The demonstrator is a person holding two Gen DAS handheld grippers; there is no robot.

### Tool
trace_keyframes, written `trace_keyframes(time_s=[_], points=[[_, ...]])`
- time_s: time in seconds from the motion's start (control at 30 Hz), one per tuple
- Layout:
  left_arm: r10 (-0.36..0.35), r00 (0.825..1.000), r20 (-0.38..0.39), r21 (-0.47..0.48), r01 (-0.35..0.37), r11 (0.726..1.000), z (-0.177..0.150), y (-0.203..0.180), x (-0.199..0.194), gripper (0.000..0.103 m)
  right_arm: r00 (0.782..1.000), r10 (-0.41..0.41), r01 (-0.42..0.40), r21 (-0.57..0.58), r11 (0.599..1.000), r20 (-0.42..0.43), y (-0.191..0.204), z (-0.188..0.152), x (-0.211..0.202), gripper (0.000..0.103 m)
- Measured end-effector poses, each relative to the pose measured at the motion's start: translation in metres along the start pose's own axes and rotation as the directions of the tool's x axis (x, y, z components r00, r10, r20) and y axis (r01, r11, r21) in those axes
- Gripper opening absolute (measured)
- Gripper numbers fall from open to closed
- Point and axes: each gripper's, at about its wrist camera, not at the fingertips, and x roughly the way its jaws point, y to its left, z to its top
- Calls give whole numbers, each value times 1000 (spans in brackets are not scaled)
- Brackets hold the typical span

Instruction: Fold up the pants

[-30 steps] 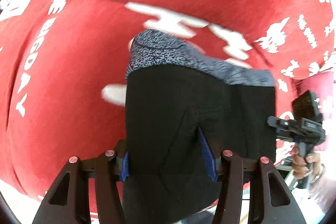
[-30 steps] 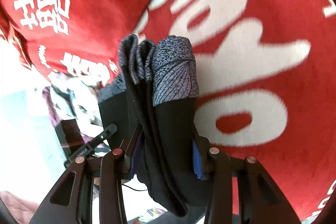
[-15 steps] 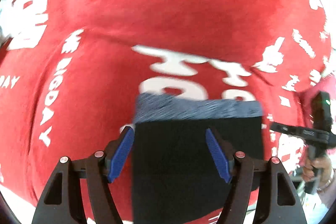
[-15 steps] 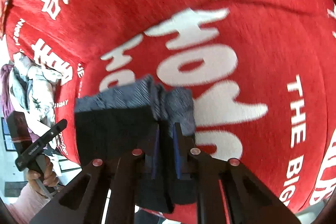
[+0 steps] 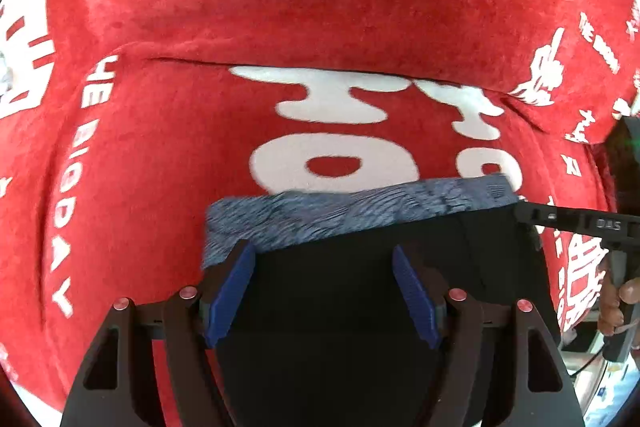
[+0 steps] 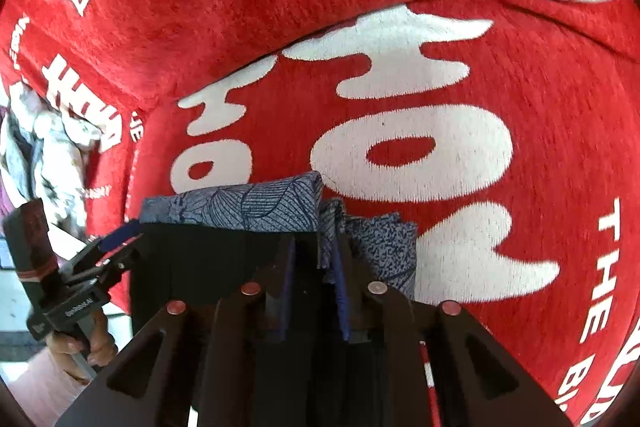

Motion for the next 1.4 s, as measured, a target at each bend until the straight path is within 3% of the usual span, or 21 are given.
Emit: trace_keyframes(time_s=[0.03,0.1,0.17,0.27,0.37,0.47,0.53,0.57,0.67,0.77,0.9,1.13,1.4], points=[[7,1000,-3,-13,-7,1000,-4,3,-8,73,1000,6,-6,4,1000,2,0,-2,-4,26],[-9,1000,-2,-46,9,999,-15,9,-22,73,1000,21,-21,12,1000,-14,-5,-15,-18,44],[1,1000,-26,-62,-2,998,-31,14,-31,73,998,63,-62,29,998,-21,-10,-30,-29,54],[33,997,-70,-69,-38,997,-56,19,-37,73,988,142,-137,83,987,-60,-21,-67,-43,54],[5,992,-125,-117,-20,993,-77,28,-31,73,978,176,-161,134,978,-112,-29,-99,-39,54],[-24,991,-128,-150,4,989,-85,30,-28,73,974,187,-166,162,973,-127,-33,-115,-28,54],[-30,991,-131,-151,10,988,-84,29,-27,73,971,207,-187,167,968,-115,-31,-112,-23,37],[-32,991,-132,-142,13,990,-84,26,-28,73,969,211,-189,167,968,-127,-29,-109,-20,21],[-12,990,-143,-71,2,997,-85,13,-31,73,975,160,-149,84,985,-153,-18,-105,-25,14],[15,990,-140,-31,-20,999,-88,2,-32,74,980,106,-103,27,994,-168,-9,-109,-30,11],[3,990,-144,-87,-16,996,-84,6,-30,79,980,1,-5,-21,1000,-200,-9,-123,-13,6],[13,990,-142,-99,-27,995,-82,6,-34,79,975,-39,34,-27,999,-217,-5,-137,-18,6],[71,984,-166,-73,-84,994,-79,-3,-37,79,995,-58,55,-50,997,-79,23,-113,-43,8]])
